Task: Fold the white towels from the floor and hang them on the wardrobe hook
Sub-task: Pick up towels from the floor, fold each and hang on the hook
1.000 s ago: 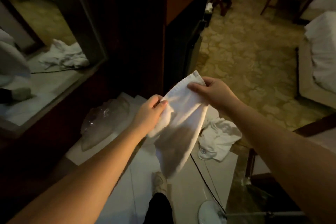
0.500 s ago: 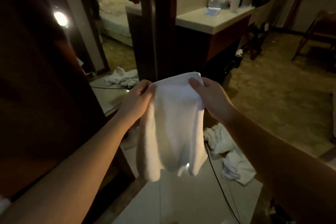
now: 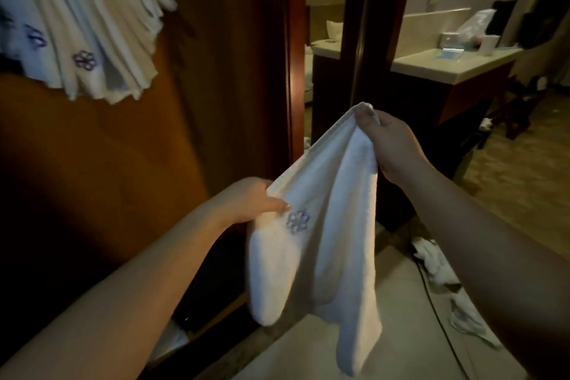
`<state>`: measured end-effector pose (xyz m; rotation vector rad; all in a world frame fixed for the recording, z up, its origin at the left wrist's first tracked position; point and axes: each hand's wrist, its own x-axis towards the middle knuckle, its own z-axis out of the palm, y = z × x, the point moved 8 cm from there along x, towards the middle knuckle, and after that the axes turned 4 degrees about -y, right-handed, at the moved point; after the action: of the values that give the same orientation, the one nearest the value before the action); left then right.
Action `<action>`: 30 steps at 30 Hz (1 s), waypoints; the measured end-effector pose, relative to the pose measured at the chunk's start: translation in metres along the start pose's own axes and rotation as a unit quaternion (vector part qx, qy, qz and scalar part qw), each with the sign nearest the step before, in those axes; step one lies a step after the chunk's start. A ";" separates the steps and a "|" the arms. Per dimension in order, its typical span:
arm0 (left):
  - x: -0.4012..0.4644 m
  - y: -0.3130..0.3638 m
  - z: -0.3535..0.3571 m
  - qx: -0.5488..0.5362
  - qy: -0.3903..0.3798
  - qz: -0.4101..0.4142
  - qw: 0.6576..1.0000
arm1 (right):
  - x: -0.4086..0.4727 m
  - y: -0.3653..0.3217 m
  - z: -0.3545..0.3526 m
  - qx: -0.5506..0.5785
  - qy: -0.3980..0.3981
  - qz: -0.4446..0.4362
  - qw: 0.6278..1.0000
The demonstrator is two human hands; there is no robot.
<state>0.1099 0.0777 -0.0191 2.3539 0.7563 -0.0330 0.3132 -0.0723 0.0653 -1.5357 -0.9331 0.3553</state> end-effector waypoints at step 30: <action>-0.341 -0.205 -0.093 -0.512 0.380 -0.087 0.765 | -0.102 -0.010 0.117 0.259 -0.081 0.184 0.945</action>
<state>-0.2975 0.0855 0.0070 1.1582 0.9969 1.0461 0.1642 -0.0665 0.0205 -1.1923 -0.6022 0.9320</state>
